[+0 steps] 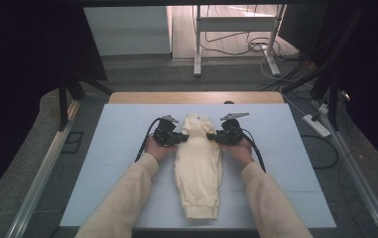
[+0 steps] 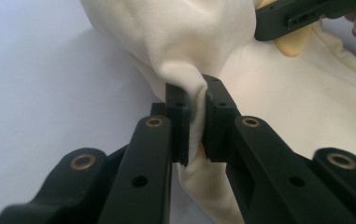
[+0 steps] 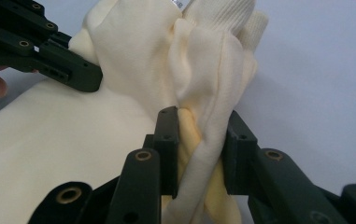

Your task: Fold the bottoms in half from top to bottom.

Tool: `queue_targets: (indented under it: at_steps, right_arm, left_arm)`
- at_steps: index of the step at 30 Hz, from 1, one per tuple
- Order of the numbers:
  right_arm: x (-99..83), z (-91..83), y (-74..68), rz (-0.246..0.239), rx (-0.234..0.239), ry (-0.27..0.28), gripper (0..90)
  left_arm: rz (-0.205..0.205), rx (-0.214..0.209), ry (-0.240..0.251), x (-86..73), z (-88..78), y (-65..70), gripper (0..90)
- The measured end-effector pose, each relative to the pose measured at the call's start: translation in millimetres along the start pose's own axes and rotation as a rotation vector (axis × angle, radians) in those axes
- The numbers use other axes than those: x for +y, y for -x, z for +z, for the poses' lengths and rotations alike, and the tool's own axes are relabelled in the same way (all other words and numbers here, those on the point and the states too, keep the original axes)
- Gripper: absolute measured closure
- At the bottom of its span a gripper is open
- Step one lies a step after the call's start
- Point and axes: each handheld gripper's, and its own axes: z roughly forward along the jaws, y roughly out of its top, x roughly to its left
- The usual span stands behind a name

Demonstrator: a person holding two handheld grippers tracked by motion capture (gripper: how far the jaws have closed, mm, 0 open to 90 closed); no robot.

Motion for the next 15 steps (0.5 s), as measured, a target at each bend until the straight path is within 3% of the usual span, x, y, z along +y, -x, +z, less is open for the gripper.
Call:
queue_targets:
  at_steps: [8,15]
  right_arm:
    - [10.6,-13.5,-6.8,-0.047,-0.012,0.064,71.3]
    - [33.0,-33.5,-9.4,-0.089,-0.037,0.133,71.2]
  left_arm:
    - [0.016,-0.013,0.055,9.4,-15.5,0.9,82.4]
    - [0.051,0.001,0.124,33.2,-35.4,6.6,82.6]
